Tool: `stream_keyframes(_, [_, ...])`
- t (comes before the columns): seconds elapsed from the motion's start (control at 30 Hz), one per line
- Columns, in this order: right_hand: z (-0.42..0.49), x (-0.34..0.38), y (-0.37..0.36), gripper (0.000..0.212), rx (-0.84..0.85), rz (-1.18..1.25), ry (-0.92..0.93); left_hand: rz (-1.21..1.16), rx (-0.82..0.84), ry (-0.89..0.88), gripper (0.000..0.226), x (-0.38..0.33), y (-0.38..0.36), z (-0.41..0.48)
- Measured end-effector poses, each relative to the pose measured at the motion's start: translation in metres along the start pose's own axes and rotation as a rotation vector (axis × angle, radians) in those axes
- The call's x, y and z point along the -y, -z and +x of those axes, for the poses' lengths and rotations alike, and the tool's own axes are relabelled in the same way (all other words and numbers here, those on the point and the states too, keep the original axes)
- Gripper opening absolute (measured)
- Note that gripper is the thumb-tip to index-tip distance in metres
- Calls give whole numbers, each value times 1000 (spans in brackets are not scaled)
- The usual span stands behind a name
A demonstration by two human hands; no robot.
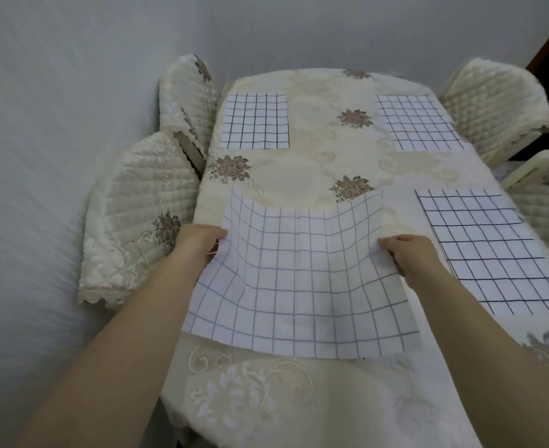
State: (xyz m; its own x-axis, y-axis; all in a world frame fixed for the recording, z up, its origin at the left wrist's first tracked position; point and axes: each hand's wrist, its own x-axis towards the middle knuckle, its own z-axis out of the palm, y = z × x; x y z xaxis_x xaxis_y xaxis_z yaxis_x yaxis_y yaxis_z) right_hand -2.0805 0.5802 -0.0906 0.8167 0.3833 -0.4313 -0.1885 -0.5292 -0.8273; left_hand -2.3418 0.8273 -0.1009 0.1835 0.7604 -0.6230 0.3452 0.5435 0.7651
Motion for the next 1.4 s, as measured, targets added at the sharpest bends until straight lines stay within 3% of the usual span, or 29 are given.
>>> stream_keyframes(0.13, [-21, 23, -24, 20, 77, 109, 25, -62, 97, -91, 10, -16, -26, -27])
stream_keyframes(0.33, [-56, 44, -61, 16, 141, 190, 85, -133, 328, -201, 7, -25, -67, -82])
stream_keyframes(0.57, [-81, 52, -78, 13, 132, 204, 157, -131, 351, -247, 13, -12, -97, -105])
stream_keyframes(0.7, [-89, 53, -76, 26, 73, 155, 175, -213, 347, -185, 31, -11, -104, -114])
stream_keyframes(0.87, [-94, 44, -68, 15, 95, 99, 227, -284, 430, -75, 52, -10, -100, -120])
stream_keyframes(1.03, [-95, 42, -65, 17, 45, 94, 226, -260, 393, -79, 51, -11, -87, -115])
stream_keyframes(1.2, [-103, 57, -50, 14, 210, 192, 161, -192, 188, -85, 27, 1, -66, -87])
stream_keyframes(1.3, [-108, 69, -41, 14, 335, 267, 137, -91, 183, 11, 54, 22, -56, -76])
stream_keyframes(1.4, [-112, 76, -34, 11, 414, 372, 114, -97, 292, 174, 73, 41, -55, -76])
